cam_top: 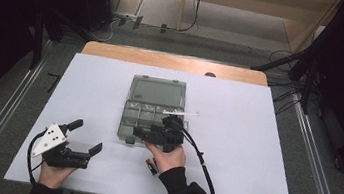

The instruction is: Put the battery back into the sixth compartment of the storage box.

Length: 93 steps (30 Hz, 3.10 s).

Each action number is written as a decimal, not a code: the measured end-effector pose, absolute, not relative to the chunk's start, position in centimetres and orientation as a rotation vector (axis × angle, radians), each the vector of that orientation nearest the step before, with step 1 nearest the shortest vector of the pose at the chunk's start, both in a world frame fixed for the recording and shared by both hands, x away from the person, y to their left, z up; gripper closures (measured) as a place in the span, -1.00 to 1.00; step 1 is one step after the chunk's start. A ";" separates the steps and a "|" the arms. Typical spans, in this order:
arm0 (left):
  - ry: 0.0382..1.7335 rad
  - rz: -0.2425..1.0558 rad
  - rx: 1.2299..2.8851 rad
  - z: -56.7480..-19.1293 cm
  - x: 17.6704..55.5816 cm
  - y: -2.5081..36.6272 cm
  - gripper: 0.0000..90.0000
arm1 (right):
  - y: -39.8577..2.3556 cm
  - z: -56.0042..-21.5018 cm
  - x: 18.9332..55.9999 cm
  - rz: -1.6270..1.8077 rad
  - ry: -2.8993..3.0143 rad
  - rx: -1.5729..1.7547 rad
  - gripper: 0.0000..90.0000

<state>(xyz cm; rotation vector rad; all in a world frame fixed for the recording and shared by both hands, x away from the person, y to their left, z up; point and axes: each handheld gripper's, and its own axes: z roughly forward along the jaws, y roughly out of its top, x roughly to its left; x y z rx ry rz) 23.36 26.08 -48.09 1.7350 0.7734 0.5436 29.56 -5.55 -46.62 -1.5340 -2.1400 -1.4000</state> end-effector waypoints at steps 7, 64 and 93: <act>0.774 0.544 1.736 -48.1 23.4 26.1 -1.00 | -5.6 -45.6 27.9 -1.398 -2.420 -1.441 -1.00; 0.768 0.543 1.754 -48.2 23.3 26.0 -1.00 | -6.0 -46.9 25.5 -0.568 -2.835 -1.347 -0.49; 0.770 0.542 1.755 -48.2 23.4 26.0 -1.00 | -5.6 -47.8 25.3 -0.501 -2.863 -1.314 0.68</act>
